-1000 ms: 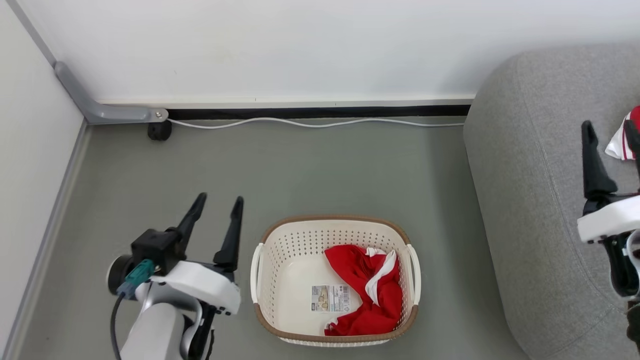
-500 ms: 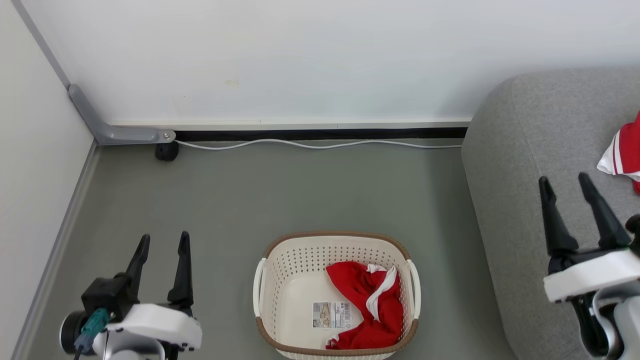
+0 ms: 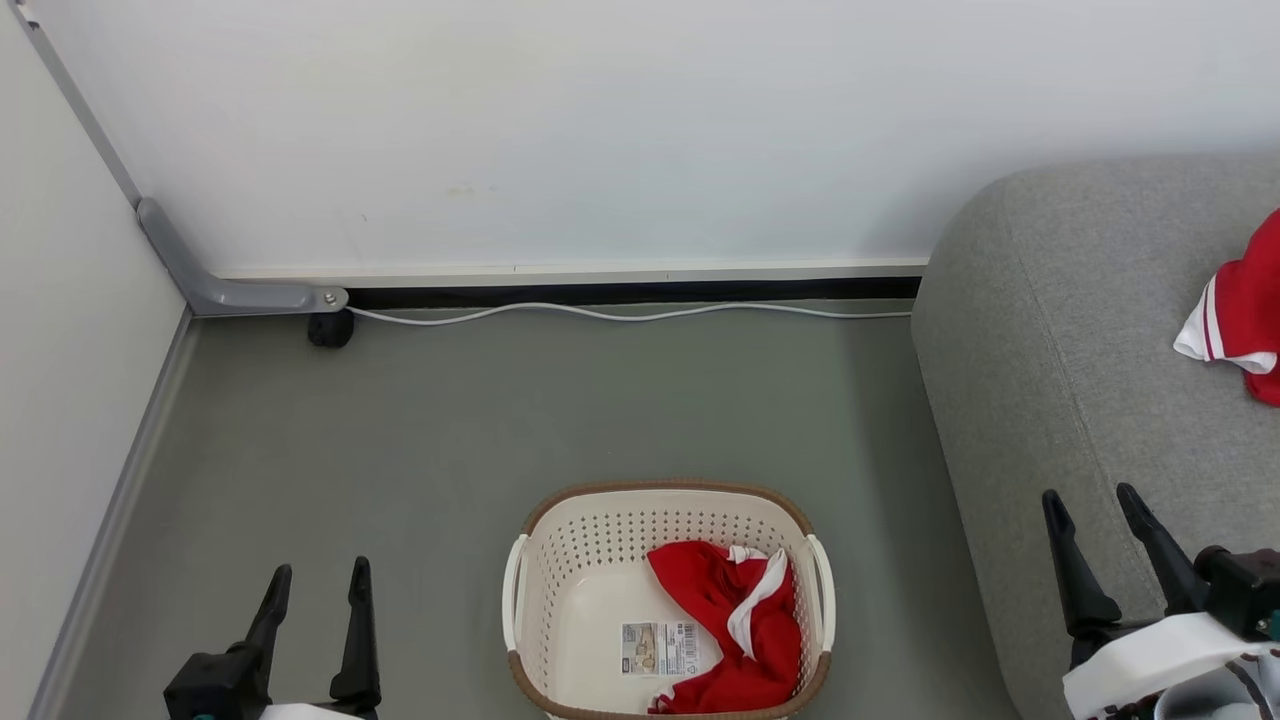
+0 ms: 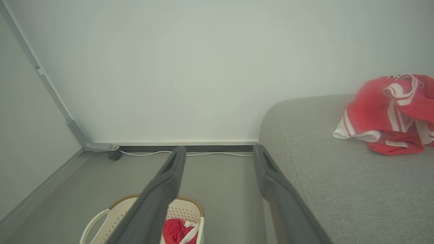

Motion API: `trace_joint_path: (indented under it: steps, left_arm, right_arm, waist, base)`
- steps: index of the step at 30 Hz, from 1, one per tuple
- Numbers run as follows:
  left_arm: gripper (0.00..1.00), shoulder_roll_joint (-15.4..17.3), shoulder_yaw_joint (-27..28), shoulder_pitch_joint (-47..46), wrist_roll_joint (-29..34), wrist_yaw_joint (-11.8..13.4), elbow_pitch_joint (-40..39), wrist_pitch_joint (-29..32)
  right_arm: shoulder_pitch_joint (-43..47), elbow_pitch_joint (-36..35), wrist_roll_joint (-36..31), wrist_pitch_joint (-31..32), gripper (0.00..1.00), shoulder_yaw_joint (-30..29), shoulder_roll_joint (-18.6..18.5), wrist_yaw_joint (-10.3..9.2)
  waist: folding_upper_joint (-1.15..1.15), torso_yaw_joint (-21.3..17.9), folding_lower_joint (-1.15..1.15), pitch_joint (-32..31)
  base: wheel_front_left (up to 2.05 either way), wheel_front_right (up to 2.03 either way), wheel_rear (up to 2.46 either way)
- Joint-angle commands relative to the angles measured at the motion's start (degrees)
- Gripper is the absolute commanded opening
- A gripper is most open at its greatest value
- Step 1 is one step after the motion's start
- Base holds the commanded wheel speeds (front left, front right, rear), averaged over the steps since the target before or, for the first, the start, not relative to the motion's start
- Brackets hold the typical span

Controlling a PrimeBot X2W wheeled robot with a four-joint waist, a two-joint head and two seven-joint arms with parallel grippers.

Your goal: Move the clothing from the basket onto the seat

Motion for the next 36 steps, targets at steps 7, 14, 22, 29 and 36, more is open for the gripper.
trace_joint_path:
  steps: [7, 14, 22, 29, 36]
  left_arm:
    - [1.00, 0.3, 1.2, -0.4, 0.9, 0.6, -2.2, -0.4]
    - [1.00, 0.2, 1.1, -0.4, 0.8, 0.6, -2.4, -0.4]
    - [1.00, 0.2, 0.5, -1.1, 0.3, 0.7, -2.6, -0.4]
    - [1.00, 0.2, -1.3, -2.1, -0.9, 1.1, -1.5, -0.4]
    - [1.00, 0.2, -4.5, -5.2, -2.7, 1.9, 0.4, -0.4]
  right_arm:
    - [-0.8, 1.4, -0.8, -0.3, 1.00, 1.7, -0.4, 0.23]
    - [-1.6, 2.3, -0.9, -0.3, 1.00, 1.9, -0.6, 0.23]
    - [-2.3, 2.2, -0.9, -0.3, 1.00, 1.7, -0.5, 0.23]
    - [-3.4, 0.9, -0.8, -0.3, 1.00, 1.4, -0.8, 0.23]
    - [-6.3, -1.8, -0.5, -0.3, 1.00, 0.9, -1.6, 0.23]
  waist:
    - [0.00, 0.4, 0.00, -0.6]
    - [0.00, 0.3, 0.00, -0.6]
    - [0.00, 0.2, 0.00, 0.3]
    - [0.00, -0.2, 0.00, 2.9]
    - [0.00, -0.8, 0.00, 7.9]
  base:
    - [0.00, 0.00, 0.00]
    - [0.00, 0.00, 0.00]
    - [0.00, 0.00, 0.00]
    - [0.00, 0.00, 0.00]
    - [0.00, 0.00, 0.00]
